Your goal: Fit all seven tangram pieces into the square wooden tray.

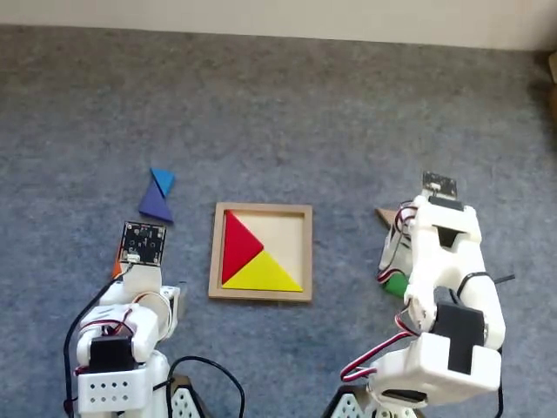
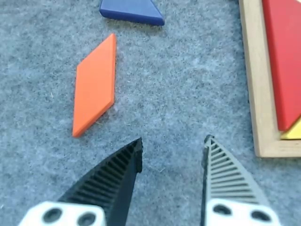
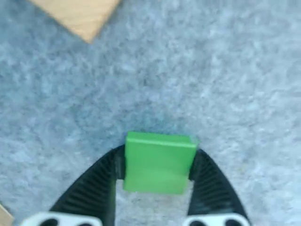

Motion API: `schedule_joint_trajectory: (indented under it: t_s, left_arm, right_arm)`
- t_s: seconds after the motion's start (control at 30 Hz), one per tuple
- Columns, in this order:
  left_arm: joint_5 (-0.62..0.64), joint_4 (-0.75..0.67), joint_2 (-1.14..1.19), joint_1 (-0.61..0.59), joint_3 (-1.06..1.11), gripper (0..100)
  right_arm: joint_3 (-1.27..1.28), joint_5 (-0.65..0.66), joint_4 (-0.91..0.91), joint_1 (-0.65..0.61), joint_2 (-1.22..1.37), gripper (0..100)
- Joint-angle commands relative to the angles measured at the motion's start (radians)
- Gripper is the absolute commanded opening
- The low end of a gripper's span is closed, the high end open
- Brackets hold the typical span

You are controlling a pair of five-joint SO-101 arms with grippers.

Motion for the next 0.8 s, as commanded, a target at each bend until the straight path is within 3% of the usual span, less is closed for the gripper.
schedule_joint_trajectory:
  t_s: [0.0, 0.23, 0.67, 0.77]
  left_arm:
    - [0.009, 0.005, -0.05, -0.005, 0.021, 21]
    - [0.009, 0.005, -0.05, -0.005, 0.021, 21]
    - [0.009, 0.005, -0.05, -0.005, 0.021, 21]
    - [0.009, 0.005, -0.05, -0.005, 0.021, 21]
  right_arm:
    - [0.012, 0.035, -0.008, -0.007, -0.119, 0.5]
    - [0.004, 0.037, 0.091, -0.061, -0.288, 0.5]
    - [-0.12, 0.037, 0.088, -0.47, -0.325, 0.9]
    - [-0.162, 0.11, 0.082, -0.556, -0.309, 0.9]
